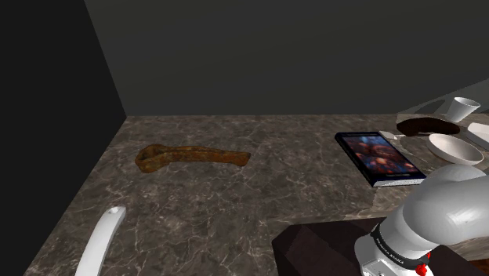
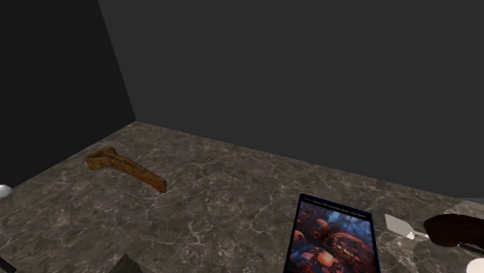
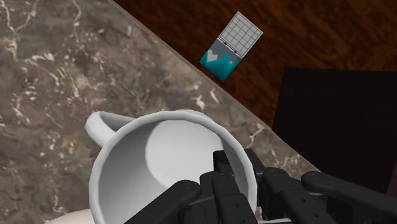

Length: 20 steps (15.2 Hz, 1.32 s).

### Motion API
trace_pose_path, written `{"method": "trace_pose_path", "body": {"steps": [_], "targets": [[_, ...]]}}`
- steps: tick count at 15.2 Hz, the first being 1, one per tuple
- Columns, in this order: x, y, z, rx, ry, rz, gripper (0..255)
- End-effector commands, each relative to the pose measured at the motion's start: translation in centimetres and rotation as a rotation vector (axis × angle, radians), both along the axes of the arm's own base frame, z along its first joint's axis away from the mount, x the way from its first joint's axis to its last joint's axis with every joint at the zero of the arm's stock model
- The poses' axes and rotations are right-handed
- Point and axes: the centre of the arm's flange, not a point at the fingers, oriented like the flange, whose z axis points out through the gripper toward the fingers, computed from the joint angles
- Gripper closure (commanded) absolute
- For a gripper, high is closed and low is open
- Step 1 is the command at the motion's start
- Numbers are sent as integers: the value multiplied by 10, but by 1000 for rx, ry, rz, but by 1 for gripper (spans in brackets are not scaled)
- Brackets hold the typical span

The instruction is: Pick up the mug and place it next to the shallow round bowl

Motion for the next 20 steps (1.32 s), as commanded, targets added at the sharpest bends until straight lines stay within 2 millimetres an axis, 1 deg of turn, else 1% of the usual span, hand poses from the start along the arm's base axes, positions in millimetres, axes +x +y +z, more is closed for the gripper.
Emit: {"method": "trace_pose_path", "body": {"steps": [1,2,3,8,11,12,20], "targets": [[0,0,0,0,0,0,255],[0,0,0,0,0,0,255],[0,0,0,0,0,0,0],[0,0,0,0,0,0,0],[0,2,40,0,0,0,0],[0,3,50,0,0,0,0],[0,3,50,0,0,0,0]]}}
